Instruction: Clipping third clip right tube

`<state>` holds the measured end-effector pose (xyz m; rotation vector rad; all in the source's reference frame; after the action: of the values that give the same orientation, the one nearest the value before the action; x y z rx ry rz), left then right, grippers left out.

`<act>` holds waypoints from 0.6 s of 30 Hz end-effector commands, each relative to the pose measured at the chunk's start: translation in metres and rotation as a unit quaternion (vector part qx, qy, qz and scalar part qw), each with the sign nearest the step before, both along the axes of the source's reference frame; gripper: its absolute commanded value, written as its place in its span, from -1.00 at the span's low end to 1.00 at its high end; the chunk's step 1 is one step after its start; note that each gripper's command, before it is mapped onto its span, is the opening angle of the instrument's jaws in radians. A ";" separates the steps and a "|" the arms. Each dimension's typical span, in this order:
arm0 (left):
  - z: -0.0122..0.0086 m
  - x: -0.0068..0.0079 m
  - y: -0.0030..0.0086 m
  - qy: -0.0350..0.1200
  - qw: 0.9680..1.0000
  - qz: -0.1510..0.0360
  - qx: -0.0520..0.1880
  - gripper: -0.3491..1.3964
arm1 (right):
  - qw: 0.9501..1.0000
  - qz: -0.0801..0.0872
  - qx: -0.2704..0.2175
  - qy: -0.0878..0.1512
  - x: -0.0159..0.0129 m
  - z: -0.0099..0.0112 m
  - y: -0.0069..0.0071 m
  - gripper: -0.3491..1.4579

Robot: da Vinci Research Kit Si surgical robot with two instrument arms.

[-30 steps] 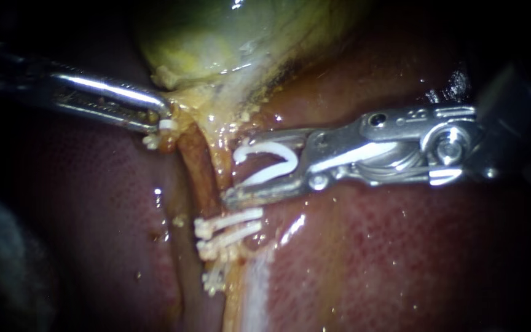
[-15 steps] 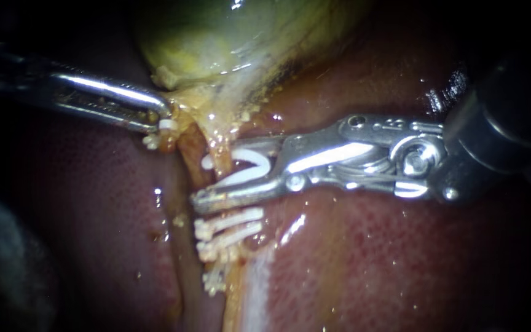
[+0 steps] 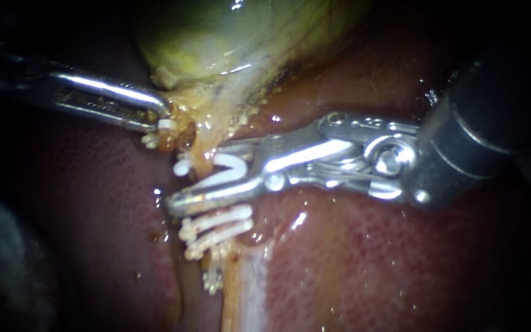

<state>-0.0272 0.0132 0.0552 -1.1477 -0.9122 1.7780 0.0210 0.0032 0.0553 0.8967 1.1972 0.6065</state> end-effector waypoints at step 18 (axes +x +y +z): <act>0.0004 0.0005 0.0003 -0.001 1.000 0.001 0.000 -1.00 | 0.999 0.021 0.034 0.019 0.0013 0.0015 0.0015 -0.09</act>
<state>-0.0267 0.0135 0.0556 -1.1481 -0.9136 1.7791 0.0222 0.0047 0.0568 0.9506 1.2417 0.6707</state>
